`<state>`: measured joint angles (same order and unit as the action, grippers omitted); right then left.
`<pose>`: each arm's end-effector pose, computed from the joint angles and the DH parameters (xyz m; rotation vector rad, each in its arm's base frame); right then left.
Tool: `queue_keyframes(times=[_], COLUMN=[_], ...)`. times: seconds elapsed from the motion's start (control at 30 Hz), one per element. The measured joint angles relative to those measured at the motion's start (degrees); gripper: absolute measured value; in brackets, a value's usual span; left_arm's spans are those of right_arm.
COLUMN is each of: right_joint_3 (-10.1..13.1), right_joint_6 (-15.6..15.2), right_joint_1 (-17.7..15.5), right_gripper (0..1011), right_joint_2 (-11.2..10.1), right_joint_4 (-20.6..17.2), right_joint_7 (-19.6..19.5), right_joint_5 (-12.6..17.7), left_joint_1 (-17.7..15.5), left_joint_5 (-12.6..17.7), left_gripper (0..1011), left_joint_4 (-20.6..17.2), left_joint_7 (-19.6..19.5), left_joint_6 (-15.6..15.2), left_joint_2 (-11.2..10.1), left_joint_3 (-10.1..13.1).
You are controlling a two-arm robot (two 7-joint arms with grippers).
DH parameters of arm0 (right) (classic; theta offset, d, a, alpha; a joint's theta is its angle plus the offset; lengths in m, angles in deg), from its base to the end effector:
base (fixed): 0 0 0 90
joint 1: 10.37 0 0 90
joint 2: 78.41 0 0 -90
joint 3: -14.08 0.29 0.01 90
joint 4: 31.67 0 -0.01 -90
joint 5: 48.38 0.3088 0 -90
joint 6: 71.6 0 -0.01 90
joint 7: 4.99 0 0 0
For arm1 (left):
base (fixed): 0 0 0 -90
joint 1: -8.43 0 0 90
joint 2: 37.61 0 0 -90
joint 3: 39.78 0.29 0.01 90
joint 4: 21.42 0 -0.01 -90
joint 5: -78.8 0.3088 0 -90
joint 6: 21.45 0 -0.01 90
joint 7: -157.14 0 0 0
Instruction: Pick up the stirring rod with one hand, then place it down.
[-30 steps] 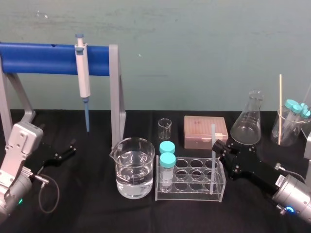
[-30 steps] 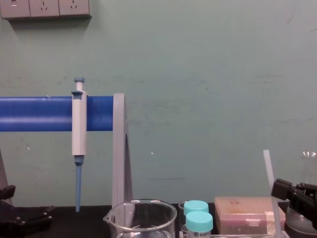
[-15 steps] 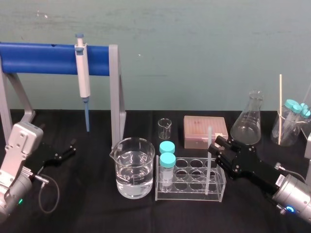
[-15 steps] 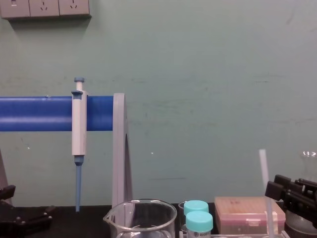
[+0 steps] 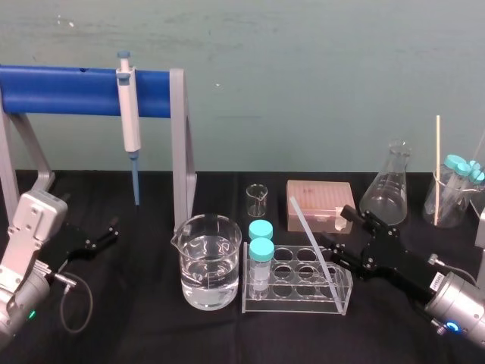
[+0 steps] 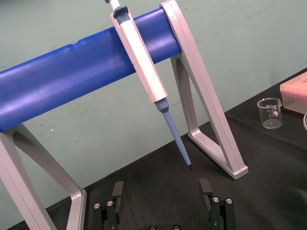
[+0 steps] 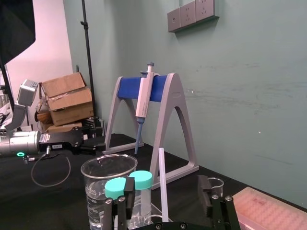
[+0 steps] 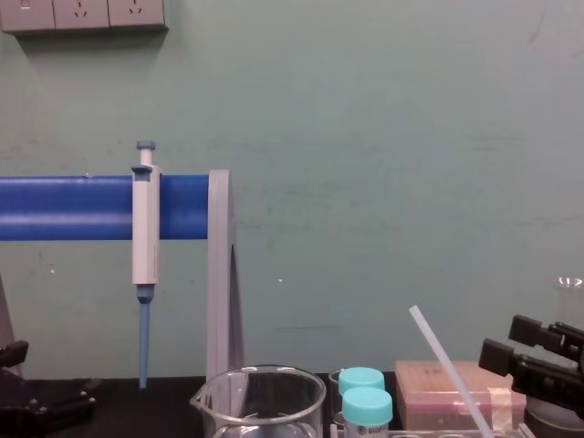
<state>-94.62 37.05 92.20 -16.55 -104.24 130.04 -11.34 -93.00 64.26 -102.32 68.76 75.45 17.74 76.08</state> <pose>0.3739 -0.0986 -0.3185 0.1467 -0.0664 -0.6791 0.3581 0.0827 -0.3023 0.3047 -0.2851 1.2480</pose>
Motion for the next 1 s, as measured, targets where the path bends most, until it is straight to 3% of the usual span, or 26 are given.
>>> queue_keyframes(times=[0.07,0.3,0.43,0.63,0.67,0.8,1.0], right_joint_3=[0.0,0.0,1.5,6.6,7.8,9.6,10.0], right_joint_6=[0.0,0.0,-0.1,0.5,0.0,-3.2,-7.7], right_joint_1=[0.0,0.0,-1.0,-4.8,-5.8,-7.7,-8.3], right_gripper=[886,1000,1000,1000,1000,1000,1000], right_joint_2=[0.0,0.0,0.1,1.2,1.8,2.9,4.1], right_joint_4=[0.0,0.0,-2.8,-8.8,-9.9,-10.9,-9.7], right_joint_7=[0.0,0.0,-4.9,-17.8,-21.2,-27.3,-29.0], right_joint_5=[0.0,0.0,-1.6,-6.3,-7.5,-9.1,-9.1], left_joint_1=[0.0,0.0,0.0,0.0,0.0,0.0,0.0], left_joint_5=[0.0,0.0,0.0,0.0,0.0,0.0,0.0], left_gripper=[1000,1000,1000,1000,1000,1000,1000], left_joint_4=[0.0,0.0,0.0,0.0,0.0,0.0,0.0], left_joint_7=[0.0,0.0,0.0,0.0,0.0,0.0,0.0], left_joint_6=[0.0,0.0,0.0,0.0,0.0,0.0,0.0], left_joint_2=[0.0,0.0,0.0,0.0,0.0,0.0,0.0], left_joint_3=[0.0,0.0,0.0,0.0,0.0,0.0,0.0])
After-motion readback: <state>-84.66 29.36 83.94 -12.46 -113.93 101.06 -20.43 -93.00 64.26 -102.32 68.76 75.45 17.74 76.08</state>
